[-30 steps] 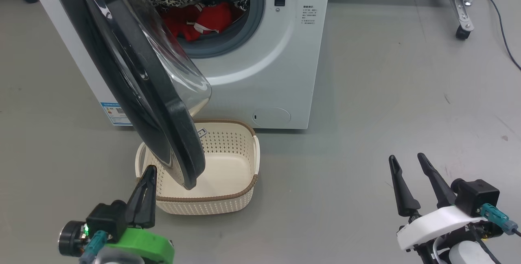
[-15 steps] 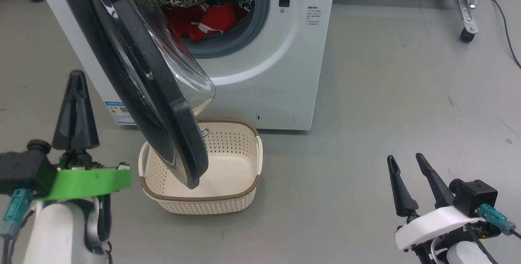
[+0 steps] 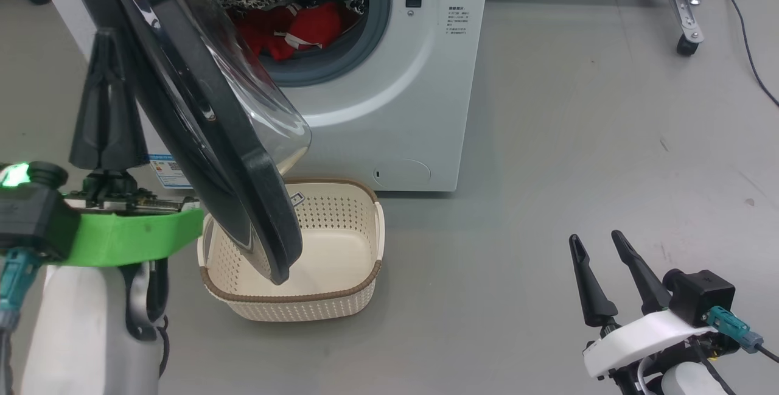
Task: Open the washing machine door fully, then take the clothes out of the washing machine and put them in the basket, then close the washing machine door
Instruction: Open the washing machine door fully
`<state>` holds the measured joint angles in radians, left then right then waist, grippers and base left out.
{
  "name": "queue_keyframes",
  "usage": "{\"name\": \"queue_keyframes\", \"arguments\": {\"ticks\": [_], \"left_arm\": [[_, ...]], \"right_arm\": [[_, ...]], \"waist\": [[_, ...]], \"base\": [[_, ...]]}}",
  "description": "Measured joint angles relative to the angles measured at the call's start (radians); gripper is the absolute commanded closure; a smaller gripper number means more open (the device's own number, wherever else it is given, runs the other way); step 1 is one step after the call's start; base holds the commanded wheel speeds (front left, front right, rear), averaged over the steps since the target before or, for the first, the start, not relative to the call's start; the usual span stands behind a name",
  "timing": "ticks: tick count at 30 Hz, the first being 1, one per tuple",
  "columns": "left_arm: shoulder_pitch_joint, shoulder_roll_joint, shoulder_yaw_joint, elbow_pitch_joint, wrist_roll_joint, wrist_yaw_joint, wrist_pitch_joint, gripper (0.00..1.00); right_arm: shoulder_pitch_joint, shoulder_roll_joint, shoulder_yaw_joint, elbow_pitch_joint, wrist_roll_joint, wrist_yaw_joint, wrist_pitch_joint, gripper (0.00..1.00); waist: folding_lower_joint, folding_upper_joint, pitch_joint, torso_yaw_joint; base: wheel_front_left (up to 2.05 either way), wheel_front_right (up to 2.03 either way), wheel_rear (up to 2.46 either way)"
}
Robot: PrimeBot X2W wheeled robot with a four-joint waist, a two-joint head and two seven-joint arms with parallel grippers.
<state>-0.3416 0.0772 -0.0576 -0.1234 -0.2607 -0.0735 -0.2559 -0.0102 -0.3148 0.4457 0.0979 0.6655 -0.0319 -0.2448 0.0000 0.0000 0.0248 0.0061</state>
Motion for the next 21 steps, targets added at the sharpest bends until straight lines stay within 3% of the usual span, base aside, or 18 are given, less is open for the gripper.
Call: {"name": "queue_keyframes", "arguments": {"ticks": [11,21], "left_arm": [[-0.023,-0.006,-0.183,0.065,0.012,-0.029,0.125,1.00],[0.010,-0.019,-0.271,0.203,0.001,-0.035,0.268,1.00]], "right_arm": [[-0.003,0.012,0.009,0.006,-0.007,0.004,0.000,0.00],[-0.011,0.022,-0.003,0.011,-0.007,0.012,0.000,0.00]], "waist": [[0.0000,0.0000,0.017,-0.048],[0.0000,0.0000,0.038,-0.089]], "base": [[0.00,0.00,0.00],[0.00,0.00,0.00]]}}
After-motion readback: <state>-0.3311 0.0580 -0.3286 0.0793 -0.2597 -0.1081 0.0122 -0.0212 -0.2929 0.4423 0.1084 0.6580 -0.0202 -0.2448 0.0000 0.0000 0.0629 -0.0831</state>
